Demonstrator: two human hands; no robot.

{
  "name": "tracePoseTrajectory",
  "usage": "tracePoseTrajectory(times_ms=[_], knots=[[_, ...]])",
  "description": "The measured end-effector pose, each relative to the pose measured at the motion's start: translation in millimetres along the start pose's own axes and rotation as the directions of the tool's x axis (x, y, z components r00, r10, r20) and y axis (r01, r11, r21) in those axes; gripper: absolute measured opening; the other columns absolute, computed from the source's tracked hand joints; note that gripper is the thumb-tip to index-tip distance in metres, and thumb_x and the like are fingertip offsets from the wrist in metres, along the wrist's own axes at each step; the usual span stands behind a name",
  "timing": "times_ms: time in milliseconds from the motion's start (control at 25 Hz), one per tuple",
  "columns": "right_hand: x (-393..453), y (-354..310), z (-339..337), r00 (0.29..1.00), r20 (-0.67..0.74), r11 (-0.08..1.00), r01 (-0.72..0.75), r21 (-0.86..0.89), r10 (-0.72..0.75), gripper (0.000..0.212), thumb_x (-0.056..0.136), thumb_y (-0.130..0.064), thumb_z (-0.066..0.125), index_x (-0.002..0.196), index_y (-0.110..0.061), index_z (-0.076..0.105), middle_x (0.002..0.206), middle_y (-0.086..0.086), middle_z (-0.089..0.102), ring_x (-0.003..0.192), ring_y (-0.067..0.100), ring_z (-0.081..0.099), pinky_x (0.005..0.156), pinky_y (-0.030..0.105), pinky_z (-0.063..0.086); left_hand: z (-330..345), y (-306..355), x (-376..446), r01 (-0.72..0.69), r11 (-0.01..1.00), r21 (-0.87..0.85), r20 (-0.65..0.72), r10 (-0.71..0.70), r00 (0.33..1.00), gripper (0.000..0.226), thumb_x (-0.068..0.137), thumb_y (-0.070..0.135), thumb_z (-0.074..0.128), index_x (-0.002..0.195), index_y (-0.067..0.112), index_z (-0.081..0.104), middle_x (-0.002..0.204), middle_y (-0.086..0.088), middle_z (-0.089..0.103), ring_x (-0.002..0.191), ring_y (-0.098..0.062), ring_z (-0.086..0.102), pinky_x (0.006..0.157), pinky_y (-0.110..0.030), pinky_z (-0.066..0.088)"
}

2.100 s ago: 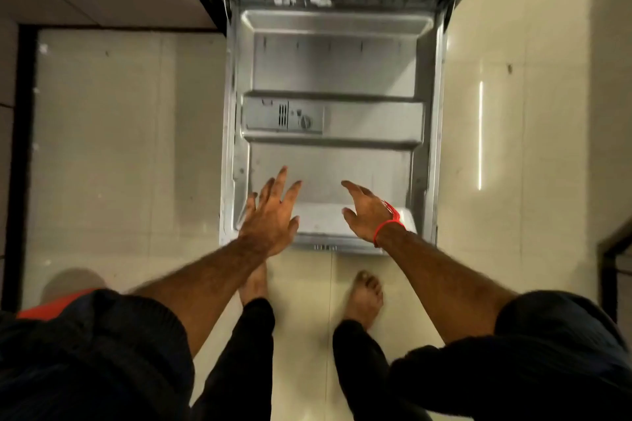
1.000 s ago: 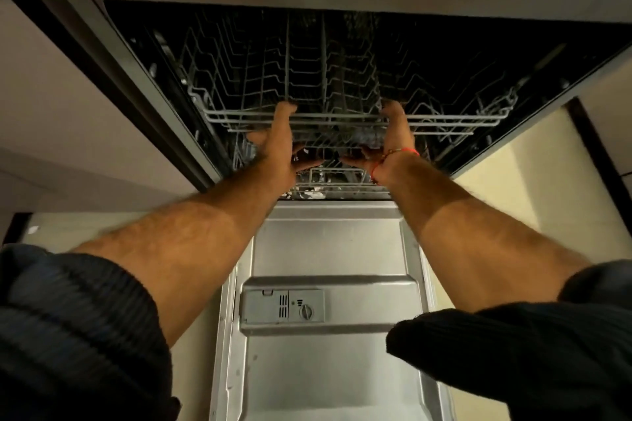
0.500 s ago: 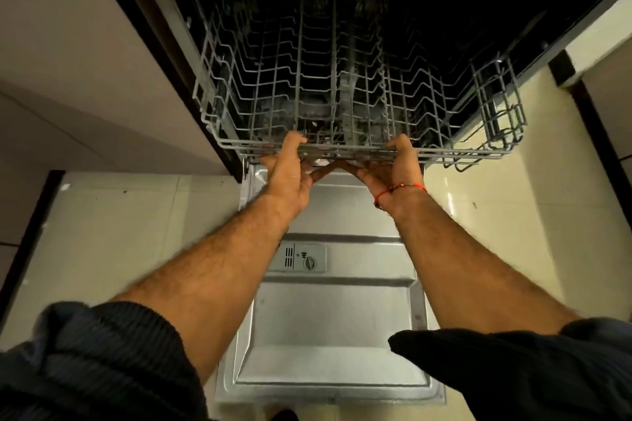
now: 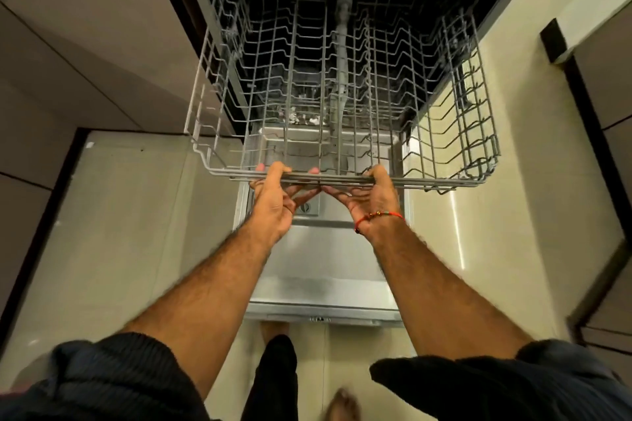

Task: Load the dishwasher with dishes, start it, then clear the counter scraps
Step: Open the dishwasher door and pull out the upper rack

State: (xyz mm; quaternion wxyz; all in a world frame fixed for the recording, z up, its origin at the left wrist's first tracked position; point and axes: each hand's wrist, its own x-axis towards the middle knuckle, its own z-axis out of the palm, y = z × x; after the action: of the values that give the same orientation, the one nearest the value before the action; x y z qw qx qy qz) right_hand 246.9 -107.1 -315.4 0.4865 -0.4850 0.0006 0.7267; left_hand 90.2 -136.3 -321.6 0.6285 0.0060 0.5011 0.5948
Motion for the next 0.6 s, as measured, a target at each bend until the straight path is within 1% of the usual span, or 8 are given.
tracePoseTrajectory(times_ms=[120, 200, 280, 360, 440, 480, 520, 600], knots=[[-34.9, 22.3, -23.6, 0.999, -0.036, 0.997, -0.038, 0.07, 0.041, 0.039, 0.078, -0.012, 0.062, 0.108, -0.017, 0.038, 0.118, 0.024, 0.049, 0.119, 0.045, 0.056, 0.072, 0.066, 0.054, -23.8, -14.4, -38.4, 0.021, 1.0, 0.017, 0.013, -0.021, 1.0, 0.015, 0.096, 0.01, 0.054, 0.107, 0.015, 0.044, 0.098, -0.022, 0.069, 0.101, -0.039, 0.072, 0.083, -0.059, 0.058], [-64.2, 39.8, -41.9, 0.998, -0.018, 0.995, -0.058, 0.078, 0.059, 0.017, 0.088, -0.012, 0.059, 0.099, -0.012, 0.046, 0.124, 0.024, 0.049, 0.124, 0.041, 0.053, 0.07, 0.064, 0.056, -43.8, -27.5, -66.1, 0.035, 0.999, 0.017, 0.014, -0.035, 0.999, 0.011, 0.097, 0.01, 0.053, 0.104, 0.015, 0.046, 0.093, -0.02, 0.071, 0.102, -0.039, 0.072, 0.085, -0.057, 0.059], [-86.1, 51.0, -55.9, 0.998, -0.017, 0.995, -0.063, 0.079, 0.064, 0.011, 0.092, -0.009, 0.056, 0.1, -0.011, 0.048, 0.126, 0.02, 0.049, 0.123, 0.036, 0.054, 0.069, 0.062, 0.056, -60.4, -37.2, -83.1, 0.059, 0.998, -0.021, 0.034, -0.058, 0.998, 0.026, 0.097, 0.011, 0.055, 0.116, 0.021, 0.042, 0.107, -0.024, 0.068, 0.107, -0.041, 0.07, 0.087, -0.058, 0.058], [-93.8, 54.3, -66.2, 0.998, 0.0, 0.996, -0.066, 0.068, 0.066, 0.023, 0.092, -0.009, 0.057, 0.11, -0.014, 0.044, 0.122, 0.021, 0.051, 0.118, 0.033, 0.056, 0.069, 0.059, 0.057, -67.6, -39.3, -92.0, 0.086, 0.996, -0.036, 0.053, -0.084, 0.995, 0.032, 0.097, 0.016, 0.058, 0.122, 0.023, 0.04, 0.13, -0.031, 0.059, 0.11, -0.041, 0.069, 0.09, -0.058, 0.056], [-93.7, 53.5, -67.8, 0.997, -0.006, 0.996, -0.078, 0.032, 0.078, 0.026, 0.092, -0.012, 0.059, 0.112, -0.016, 0.042, 0.115, 0.018, 0.05, 0.115, 0.034, 0.056, 0.069, 0.06, 0.056, -68.9, -39.5, -93.0, 0.097, 0.995, 0.018, 0.027, -0.098, 0.995, 0.029, 0.096, 0.017, 0.059, 0.119, 0.02, 0.041, 0.138, -0.034, 0.053, 0.11, -0.04, 0.069, 0.09, -0.059, 0.056], [-93.2, 52.9, -69.3, 0.995, -0.029, 0.995, -0.096, -0.007, 0.096, 0.027, 0.092, -0.016, 0.061, 0.113, -0.014, 0.043, 0.121, 0.015, 0.047, 0.118, 0.035, 0.054, 0.07, 0.061, 0.056, -69.2, -39.3, -92.6, 0.104, 0.992, 0.068, -0.02, -0.103, 0.994, 0.029, 0.095, 0.019, 0.061, 0.118, 0.016, 0.043, 0.138, -0.031, 0.054, 0.109, -0.039, 0.07, 0.088, -0.059, 0.057], [-93.4, 51.0, -70.0, 0.991, -0.053, 0.99, -0.123, -0.07, 0.119, 0.032, 0.092, -0.021, 0.064, 0.117, -0.013, 0.046, 0.13, 0.011, 0.043, 0.123, 0.037, 0.051, 0.071, 0.063, 0.056, -69.1, -38.6, -92.3, 0.122, 0.985, 0.12, -0.081, -0.113, 0.99, 0.037, 0.094, 0.024, 0.067, 0.121, 0.013, 0.045, 0.136, -0.024, 0.057, 0.108, -0.038, 0.07, 0.085, -0.06, 0.058], [-97.3, 43.6, -72.2, 0.98, -0.097, 0.95, -0.194, -0.245, 0.175, 0.045, 0.09, -0.035, 0.069, 0.127, -0.021, 0.049, 0.147, 0.006, 0.033, 0.13, 0.039, 0.045, 0.074, 0.068, 0.054, -68.0, -32.6, -96.6, 0.205, 0.954, 0.22, -0.194, -0.163, 0.967, 0.073, 0.084, 0.044, 0.078, 0.141, 0.018, 0.041, 0.131, -0.006, 0.052, 0.107, -0.035, 0.07, 0.077, -0.062, 0.06]])
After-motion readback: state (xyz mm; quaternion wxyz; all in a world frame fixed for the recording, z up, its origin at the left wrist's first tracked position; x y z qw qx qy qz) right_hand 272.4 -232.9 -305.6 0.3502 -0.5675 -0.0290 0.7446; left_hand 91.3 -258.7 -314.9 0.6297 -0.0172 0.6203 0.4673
